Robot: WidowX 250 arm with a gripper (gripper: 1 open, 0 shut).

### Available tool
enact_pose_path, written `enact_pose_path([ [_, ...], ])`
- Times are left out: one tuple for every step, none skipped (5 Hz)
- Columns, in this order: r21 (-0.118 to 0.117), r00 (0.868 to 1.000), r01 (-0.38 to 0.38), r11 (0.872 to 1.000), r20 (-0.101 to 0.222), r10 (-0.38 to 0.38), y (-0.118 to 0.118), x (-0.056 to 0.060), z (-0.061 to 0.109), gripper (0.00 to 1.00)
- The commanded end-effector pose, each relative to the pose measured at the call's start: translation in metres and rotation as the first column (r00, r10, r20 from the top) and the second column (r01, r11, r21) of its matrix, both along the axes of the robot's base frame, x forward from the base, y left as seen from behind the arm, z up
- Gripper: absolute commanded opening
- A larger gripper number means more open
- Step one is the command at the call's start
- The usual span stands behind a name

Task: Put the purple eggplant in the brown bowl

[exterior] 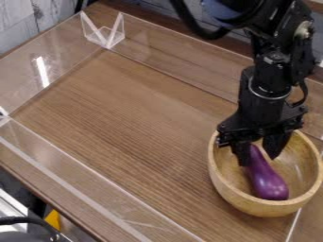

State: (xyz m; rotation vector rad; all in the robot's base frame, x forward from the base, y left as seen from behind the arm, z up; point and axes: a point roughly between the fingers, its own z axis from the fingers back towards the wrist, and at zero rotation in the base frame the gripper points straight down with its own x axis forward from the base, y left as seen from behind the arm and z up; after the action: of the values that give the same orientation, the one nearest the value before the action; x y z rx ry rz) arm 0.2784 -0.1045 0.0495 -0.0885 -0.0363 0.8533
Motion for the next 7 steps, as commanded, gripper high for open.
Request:
enact_pose_path([
  [-0.002,1.0,0.009,1.0,0.026,-0.009,-0.0022,0.0024,0.0072,1.0],
  [0.001,1.0,0.006,1.0,0.026,-0.006,-0.0021,0.0027,0.0045,0.0],
  [0.003,1.0,0.007,1.0,0.026,-0.007,-0.0026,0.0026,0.0043,0.0],
  [0.01,1.0,0.008,1.0,0.024,-0.008,-0.0026,0.0022,0.0035,1.0],
  [0.017,1.0,0.009,1.0,0.023,-0.01,-0.0024,0.0017,0.0029,1.0],
  [0.019,1.0,0.007,1.0,0.023,-0.008,-0.0024,0.0018,0.0012,0.0],
  [0.022,1.0,0.009,1.0,0.022,-0.009,-0.0027,0.0015,0.0013,0.0],
])
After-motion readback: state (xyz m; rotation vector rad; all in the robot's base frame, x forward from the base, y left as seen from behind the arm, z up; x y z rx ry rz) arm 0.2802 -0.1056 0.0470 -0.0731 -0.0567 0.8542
